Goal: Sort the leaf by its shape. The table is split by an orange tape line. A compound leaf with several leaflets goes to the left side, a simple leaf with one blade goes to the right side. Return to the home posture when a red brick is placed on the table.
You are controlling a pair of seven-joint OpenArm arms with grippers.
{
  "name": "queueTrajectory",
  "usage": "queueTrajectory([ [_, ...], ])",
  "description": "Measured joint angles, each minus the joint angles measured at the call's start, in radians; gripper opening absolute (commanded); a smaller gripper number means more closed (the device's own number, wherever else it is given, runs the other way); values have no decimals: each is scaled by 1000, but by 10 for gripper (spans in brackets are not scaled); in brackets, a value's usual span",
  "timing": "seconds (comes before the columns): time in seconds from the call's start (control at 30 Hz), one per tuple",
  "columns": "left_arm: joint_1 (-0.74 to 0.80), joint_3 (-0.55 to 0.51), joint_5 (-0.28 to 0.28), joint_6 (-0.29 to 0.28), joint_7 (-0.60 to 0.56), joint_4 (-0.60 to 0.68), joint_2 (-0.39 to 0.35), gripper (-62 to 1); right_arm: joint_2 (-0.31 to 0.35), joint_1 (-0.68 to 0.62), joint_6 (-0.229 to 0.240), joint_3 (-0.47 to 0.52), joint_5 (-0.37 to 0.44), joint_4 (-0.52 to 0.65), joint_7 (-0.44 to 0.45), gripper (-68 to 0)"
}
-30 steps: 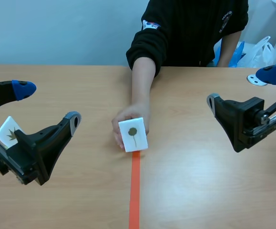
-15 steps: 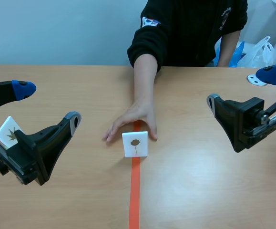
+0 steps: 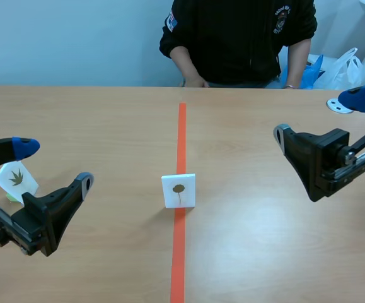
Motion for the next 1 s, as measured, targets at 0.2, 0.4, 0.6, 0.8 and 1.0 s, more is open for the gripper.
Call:
queueTrajectory([
  [0.2,-124,32,0,3,-25,-228,0,14,0,0,0,0,0,0,0,4],
  [0.4,-232,163,0,3,-84,-403,0,14,0,0,0,0,0,0,0,4],
  [0.6,-315,330,0,3,-131,-494,0,14,0,0,0,0,0,0,0,4],
  [0.8,-417,456,2,3,-142,-562,42,14,0,0,0,0,0,-1,0,4],
  [1.0,-542,530,8,4,-141,-665,124,14,0,0,0,0,0,-1,0,4],
])
